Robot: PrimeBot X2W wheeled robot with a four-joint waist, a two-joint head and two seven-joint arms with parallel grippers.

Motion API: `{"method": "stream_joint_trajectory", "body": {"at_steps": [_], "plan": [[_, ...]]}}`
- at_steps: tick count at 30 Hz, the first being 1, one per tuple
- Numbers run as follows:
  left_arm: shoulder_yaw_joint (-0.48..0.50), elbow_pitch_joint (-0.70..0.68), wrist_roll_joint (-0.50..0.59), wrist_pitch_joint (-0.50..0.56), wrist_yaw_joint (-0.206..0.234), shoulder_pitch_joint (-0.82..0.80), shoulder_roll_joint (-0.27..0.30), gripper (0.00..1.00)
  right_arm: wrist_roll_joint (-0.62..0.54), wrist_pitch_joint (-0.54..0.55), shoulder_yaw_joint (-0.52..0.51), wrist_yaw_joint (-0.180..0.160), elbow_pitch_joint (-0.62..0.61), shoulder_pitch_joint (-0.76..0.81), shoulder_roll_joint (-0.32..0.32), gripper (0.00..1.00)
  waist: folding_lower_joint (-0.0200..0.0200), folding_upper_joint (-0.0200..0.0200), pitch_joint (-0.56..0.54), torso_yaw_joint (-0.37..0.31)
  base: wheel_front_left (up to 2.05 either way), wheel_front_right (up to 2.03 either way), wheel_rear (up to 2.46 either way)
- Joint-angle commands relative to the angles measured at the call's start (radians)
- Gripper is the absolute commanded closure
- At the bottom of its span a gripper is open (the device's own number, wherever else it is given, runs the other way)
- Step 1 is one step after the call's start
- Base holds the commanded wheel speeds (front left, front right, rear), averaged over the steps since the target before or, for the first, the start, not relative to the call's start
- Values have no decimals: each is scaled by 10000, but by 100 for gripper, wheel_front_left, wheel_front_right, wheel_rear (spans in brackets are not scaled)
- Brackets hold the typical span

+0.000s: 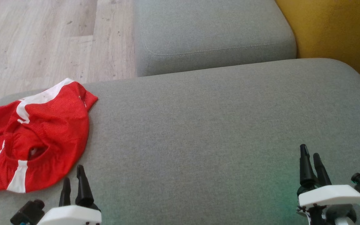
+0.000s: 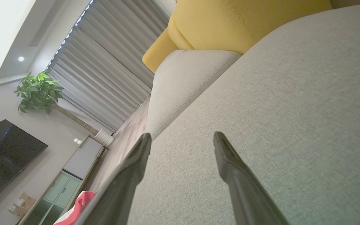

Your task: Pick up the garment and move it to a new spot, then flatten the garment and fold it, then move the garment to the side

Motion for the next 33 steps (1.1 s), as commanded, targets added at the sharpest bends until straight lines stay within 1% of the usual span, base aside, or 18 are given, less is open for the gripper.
{"method": "stream_joint_trajectory", "body": {"at_steps": [1,7,11,12,15,25,31,33], "plan": [[123,-286,310,-145,77,-172,67,0,-297,-126,191,30,-416,-208,-69,0,0,0,-15,-5,0,0,0],[7,-422,979,-322,232,-147,70,0,-1025,-303,356,32,-497,-182,-73,0,0,0,-56,-11,0,0,0],[-90,-589,1881,-439,513,-146,80,0,-1833,-421,588,33,-641,-192,-75,0,0,0,-73,-1,0,0,0],[-222,-695,2229,-498,506,-138,92,0,-2277,-480,723,34,-750,-187,-77,0,0,0,-88,5,0,0,0],[-397,-849,2699,-586,506,-136,150,0,-2746,-569,792,35,-842,-142,-79,0,0,0,-120,16,0,0,0],[-718,-1072,4059,-880,862,-62,284,0,-4037,-864,1020,38,-993,-56,-85,0,0,0,-232,9,0,0,0],[-805,-947,4756,-1055,1185,35,313,0,-4832,-1040,1226,40,-1022,-25,-89,0,0,0,-275,6,0,0,0],[-820,-932,4859,-1085,1226,45,310,0,-4973,-1069,1258,40,-1024,-22,-89,0,0,0,-278,4,0,0,0]]}}
